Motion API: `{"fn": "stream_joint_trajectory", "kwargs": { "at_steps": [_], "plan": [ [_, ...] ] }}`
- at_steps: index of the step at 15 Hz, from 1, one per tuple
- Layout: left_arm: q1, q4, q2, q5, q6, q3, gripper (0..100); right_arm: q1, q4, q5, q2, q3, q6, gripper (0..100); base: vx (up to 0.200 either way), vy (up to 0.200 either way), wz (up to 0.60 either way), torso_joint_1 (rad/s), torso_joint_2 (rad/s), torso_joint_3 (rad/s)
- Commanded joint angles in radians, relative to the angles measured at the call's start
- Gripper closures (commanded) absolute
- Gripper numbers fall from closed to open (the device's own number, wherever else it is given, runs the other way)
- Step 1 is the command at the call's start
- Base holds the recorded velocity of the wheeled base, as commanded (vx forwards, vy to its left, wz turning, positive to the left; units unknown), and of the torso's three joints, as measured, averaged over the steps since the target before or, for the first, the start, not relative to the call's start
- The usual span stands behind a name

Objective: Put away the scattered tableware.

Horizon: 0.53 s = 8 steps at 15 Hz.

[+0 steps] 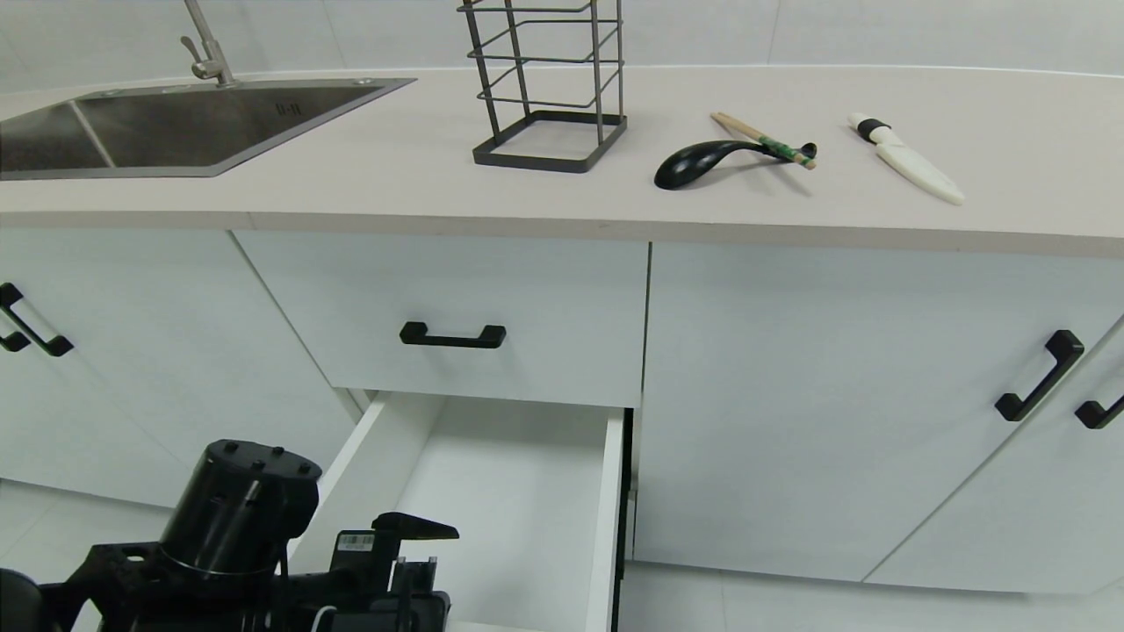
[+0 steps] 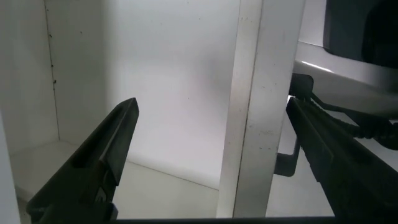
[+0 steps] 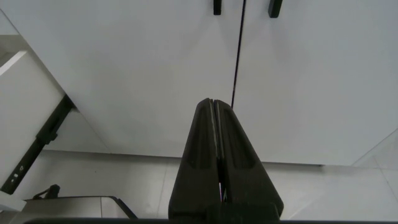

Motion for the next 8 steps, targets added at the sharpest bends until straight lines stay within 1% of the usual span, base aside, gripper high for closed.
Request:
{"fn": "stream_joint_trajectory", "kwargs": {
  "at_steps": [1, 2, 3, 4, 5, 6, 7, 8],
  "plan": [
    [-0.010, 0.010, -0.029, -0.010, -0.004, -0.052, 0, 0.000, 0.000, 0.002, 0.000, 0.000, -0.001, 100, 0.000, 0.000, 0.00, 0.000, 0.00, 0.000],
    [-0.022, 0.053, -0.041, -0.044, -0.016, -0.081, 0, 0.000, 0.000, 0.002, 0.000, 0.000, -0.001, 100, 0.000, 0.000, 0.00, 0.000, 0.00, 0.000],
    [-0.030, 0.119, -0.049, -0.088, -0.024, -0.127, 0, 0.000, 0.000, 0.002, 0.000, 0.000, -0.001, 100, 0.000, 0.000, 0.00, 0.000, 0.00, 0.000],
    [-0.031, 0.171, -0.061, -0.116, -0.025, -0.173, 0, 0.000, 0.000, 0.002, 0.000, 0.000, -0.001, 100, 0.000, 0.000, 0.00, 0.000, 0.00, 0.000],
    [-0.031, 0.215, -0.072, -0.128, -0.027, -0.221, 0, 0.000, 0.000, 0.002, 0.000, 0.000, -0.001, 100, 0.000, 0.000, 0.00, 0.000, 0.00, 0.000],
    [-0.031, 0.229, -0.074, -0.131, -0.027, -0.235, 0, 0.000, 0.000, 0.002, 0.000, 0.000, -0.001, 100, 0.000, 0.000, 0.00, 0.000, 0.00, 0.000],
    [-0.030, 0.306, -0.090, -0.177, -0.050, -0.285, 0, 0.000, 0.000, 0.002, 0.000, 0.000, -0.001, 100, 0.000, 0.000, 0.00, 0.000, 0.00, 0.000],
    [-0.030, 0.336, -0.104, -0.207, -0.061, -0.285, 0, 0.000, 0.000, 0.002, 0.000, 0.000, -0.001, 100, 0.000, 0.000, 0.00, 0.000, 0.00, 0.000]
  ]
}}
